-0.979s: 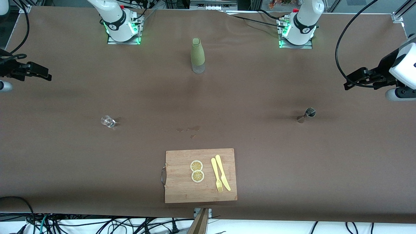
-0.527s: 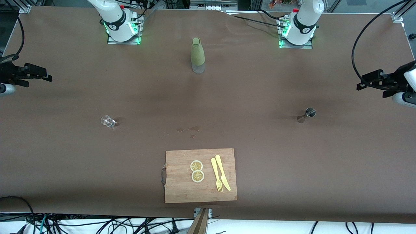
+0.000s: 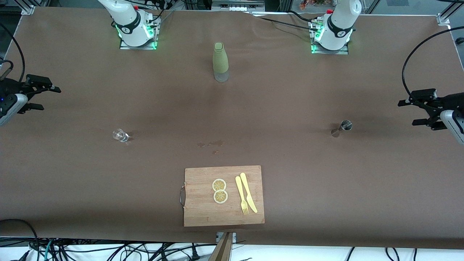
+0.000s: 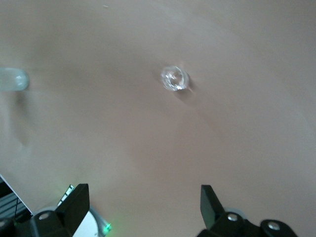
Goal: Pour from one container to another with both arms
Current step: 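Lower the right gripper to the glass cup while the left gripper reaches the jigger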
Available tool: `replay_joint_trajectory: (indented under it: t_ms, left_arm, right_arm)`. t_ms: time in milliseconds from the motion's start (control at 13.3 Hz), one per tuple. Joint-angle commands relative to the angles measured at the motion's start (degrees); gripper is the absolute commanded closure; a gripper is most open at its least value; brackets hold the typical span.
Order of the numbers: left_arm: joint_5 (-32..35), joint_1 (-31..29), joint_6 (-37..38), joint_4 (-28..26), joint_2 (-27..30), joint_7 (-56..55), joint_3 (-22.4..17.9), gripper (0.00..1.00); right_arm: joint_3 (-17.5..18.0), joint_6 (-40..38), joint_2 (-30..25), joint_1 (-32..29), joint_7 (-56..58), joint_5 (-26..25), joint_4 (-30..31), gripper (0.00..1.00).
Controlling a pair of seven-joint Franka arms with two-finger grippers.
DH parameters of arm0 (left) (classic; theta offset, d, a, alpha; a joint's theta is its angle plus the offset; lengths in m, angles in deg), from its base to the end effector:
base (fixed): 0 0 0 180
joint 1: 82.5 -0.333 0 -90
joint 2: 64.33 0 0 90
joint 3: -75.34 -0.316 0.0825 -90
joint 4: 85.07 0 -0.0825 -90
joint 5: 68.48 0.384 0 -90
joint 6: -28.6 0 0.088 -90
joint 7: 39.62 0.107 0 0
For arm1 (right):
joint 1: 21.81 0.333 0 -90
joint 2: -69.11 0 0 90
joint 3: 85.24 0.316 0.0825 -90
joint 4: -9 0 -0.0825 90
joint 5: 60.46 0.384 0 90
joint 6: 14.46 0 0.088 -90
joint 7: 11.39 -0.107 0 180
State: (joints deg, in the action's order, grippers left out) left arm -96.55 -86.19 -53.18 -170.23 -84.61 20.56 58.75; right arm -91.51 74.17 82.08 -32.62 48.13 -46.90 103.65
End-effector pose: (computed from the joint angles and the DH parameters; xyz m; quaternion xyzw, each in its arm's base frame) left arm 0.6066 0.1397 0.4605 0.9092 -0.3141 -0.0228 0.2722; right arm 0.5742 -0.1447 0.4580 -0.9206 -0.3390 0.0631 0.1832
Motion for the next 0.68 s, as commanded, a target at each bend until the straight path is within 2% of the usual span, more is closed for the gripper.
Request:
replay_joint_trajectory:
  t_ms: [0, 301, 452, 603]
  left_arm:
    - [-8.3, -0.7, 0.1, -3.0, -3.4, 15.9, -3.8, 0.0]
    - [-21.2, -0.8, 0.1, -8.7, -10.0, 41.5, -9.2, 0.0]
    - [-26.5, -1.6, 0.1, -11.5, -12.9, 53.5, -10.0, 0.0]
    - [-30.3, -2.1, 0.2, -12.1, -16.9, 64.9, -10.4, 0.0]
  right_arm:
    - [0.2, 1.7, 4.5, -3.2, 13.6, 5.9, -0.6, 0.0]
    - [0.2, 5.7, 10.7, -4.4, 35.4, 16.1, -0.6, 0.0]
    - [0.1, 5.8, 13.6, -5.4, 44.8, 21.0, -0.6, 0.0]
    - [0.1, 6.5, 17.7, -5.9, 53.8, 26.6, -0.6, 0.0]
